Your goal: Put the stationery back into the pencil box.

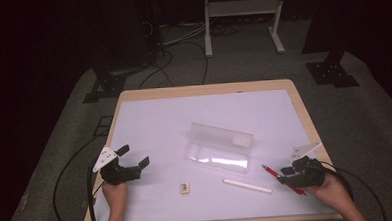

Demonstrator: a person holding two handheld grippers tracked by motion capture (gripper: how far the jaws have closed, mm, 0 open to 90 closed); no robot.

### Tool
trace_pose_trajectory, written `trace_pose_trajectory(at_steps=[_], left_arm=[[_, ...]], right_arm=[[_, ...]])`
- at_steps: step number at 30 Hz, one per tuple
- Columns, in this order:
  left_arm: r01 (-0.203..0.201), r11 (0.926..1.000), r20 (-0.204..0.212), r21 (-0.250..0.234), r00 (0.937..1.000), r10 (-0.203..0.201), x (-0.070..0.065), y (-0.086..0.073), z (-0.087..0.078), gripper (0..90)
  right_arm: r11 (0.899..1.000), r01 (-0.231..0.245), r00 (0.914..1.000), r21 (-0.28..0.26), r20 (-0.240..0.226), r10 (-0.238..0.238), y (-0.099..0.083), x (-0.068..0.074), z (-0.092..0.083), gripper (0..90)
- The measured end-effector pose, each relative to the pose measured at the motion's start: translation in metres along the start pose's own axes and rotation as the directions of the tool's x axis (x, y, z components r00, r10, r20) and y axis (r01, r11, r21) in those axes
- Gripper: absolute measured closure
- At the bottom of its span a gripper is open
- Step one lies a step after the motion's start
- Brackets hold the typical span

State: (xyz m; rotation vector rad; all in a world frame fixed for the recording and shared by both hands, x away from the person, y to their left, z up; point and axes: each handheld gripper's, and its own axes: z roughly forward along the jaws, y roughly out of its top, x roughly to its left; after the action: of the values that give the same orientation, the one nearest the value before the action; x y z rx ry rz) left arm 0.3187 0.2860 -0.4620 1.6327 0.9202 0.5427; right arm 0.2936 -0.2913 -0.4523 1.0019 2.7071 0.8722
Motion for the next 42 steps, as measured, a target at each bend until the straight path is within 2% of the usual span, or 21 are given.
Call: trace_pose_trajectory(at_steps=[13,15,18,29,42], left_arm=[[0.0,1.0,0.0,0.0,1.0,0.0,0.0,0.0,0.0,0.0],[0.0,1.0,0.0,0.0,1.0,0.0,0.0,0.0,0.0,0.0],[-0.001,1.0,0.0,0.0,1.0,0.001,0.0,0.0,0.0,0.0],[-0.001,1.0,0.001,-0.001,1.0,0.001,0.0,0.0,0.0,0.0],[0.001,1.0,0.0,0.0,1.0,-0.001,0.0,0.0,0.0,0.0]], right_arm=[[0.999,0.021,0.9995,0.026,0.023,-0.022,-0.002,0.004,0.003,67.8],[0.999,0.038,0.9985,0.03,0.038,-0.039,-0.003,0.005,0.003,73.1],[0.998,0.044,0.998,0.035,0.043,-0.046,-0.003,0.006,0.002,76.5],[0.999,0.029,0.9984,0.026,0.049,-0.03,-0.005,0.007,0.002,78.8],[0.999,0.041,0.9985,0.013,0.037,-0.041,0.001,0.01,-0.002,79.0]])
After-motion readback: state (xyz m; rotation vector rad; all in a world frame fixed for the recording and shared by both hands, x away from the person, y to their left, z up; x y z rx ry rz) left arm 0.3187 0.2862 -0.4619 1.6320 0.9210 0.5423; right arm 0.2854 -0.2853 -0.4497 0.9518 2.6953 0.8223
